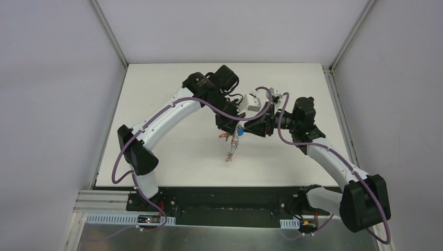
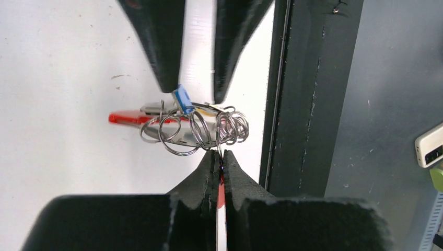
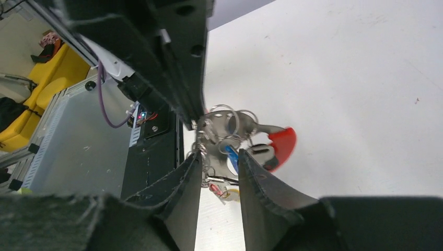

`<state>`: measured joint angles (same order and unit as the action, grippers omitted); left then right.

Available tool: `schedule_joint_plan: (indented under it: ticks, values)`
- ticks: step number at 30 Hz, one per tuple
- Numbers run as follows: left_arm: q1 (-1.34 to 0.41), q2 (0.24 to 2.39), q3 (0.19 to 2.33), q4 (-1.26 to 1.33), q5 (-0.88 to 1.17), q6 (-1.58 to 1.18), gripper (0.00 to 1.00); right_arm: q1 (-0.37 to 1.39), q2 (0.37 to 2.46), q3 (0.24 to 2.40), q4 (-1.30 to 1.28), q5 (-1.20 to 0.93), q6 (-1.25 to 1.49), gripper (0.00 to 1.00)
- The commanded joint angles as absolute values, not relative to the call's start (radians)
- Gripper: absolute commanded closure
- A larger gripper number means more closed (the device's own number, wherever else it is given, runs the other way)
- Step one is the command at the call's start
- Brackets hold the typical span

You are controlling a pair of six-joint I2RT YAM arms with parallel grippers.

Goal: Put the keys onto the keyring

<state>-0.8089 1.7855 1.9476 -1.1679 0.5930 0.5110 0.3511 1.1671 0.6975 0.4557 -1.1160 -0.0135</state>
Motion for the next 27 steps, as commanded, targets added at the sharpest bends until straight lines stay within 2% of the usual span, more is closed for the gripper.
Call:
schedule_joint_plan:
  ticks: [1,7,15,27]
  values:
    - [-0.789,1.733,1.949,-1.147,0.615,0.512,1.00,0.340,1.107,0.748,0.477,-1.227,-0.044,0.66]
    - [-0.780,1.753,1.971,-1.149,0.636,0.463,1.00,0.344,1.086,0.779,0.390,-1.287,-0.104,0.65]
    - [-0.781,1.776,1.970,-1.144,0.722,0.393,1.00,0.369,1.097,0.785,0.388,-1.292,-0.098,0.58]
    - [-0.781,1.781,1.947,-1.122,0.789,0.338,1.00,0.391,1.124,0.785,0.392,-1.256,-0.099,0.60]
